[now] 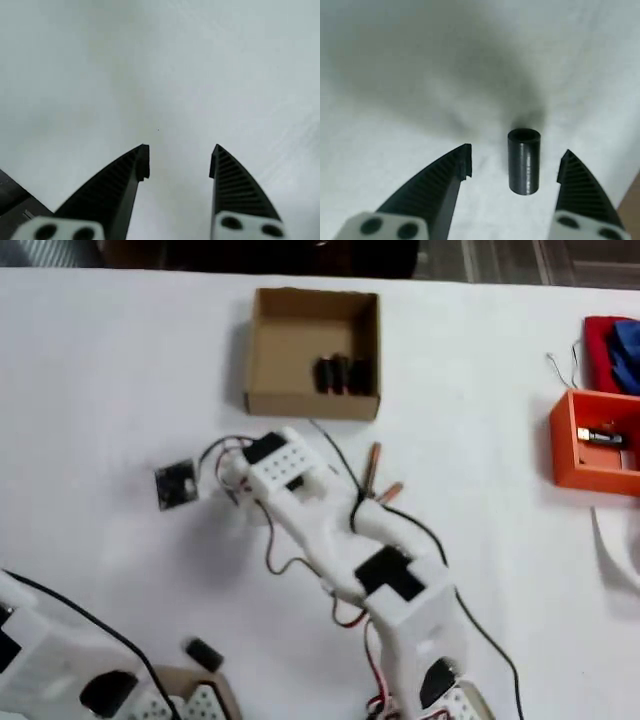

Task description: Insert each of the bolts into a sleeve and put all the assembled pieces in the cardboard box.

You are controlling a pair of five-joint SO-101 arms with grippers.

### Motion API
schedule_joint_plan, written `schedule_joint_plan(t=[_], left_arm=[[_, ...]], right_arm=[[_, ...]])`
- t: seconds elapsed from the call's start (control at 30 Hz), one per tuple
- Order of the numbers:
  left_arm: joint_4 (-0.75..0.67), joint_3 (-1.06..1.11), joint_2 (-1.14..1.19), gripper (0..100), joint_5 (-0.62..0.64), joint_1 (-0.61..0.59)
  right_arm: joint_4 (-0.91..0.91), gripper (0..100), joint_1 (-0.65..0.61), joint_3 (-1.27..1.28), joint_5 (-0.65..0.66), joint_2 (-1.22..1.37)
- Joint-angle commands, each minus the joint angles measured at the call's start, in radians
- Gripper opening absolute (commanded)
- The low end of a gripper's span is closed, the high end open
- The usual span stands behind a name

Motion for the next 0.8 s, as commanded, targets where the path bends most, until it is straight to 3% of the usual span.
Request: schedule_joint_plan(t=[0.0,0.63,0.77], left_arm=[[-0.017,-0.036,-0.008,22,-0.008,-0.009],[-0.015,-0.042,-0.009,22,-0.003,-0.003],[-0.015,-0.042,-0.009,22,-0.003,-0.006]], right_arm=[[-0.01,26.9,0.002,-0.078,0.006,0.03],[0.028,26.6,0.064,-0.199,0.008,0.16],[0.028,15.8,0.071,-0.199,0.008,0.16]])
